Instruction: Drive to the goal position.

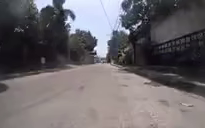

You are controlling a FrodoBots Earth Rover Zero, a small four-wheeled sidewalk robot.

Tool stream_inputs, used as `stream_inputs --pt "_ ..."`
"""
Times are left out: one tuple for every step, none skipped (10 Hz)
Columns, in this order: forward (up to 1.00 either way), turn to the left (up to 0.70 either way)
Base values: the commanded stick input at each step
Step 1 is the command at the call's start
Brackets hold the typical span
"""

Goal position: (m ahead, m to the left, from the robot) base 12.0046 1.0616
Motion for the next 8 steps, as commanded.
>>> stream_inputs --pt "0.85 0.0" --pt "0.85 0.0" --pt "0.85 0.0" --pt "0.85 0.0" --pt "0.85 -0.25" --pt "0.85 -0.34" --pt "0.85 -0.33" --pt "0.85 -0.17"
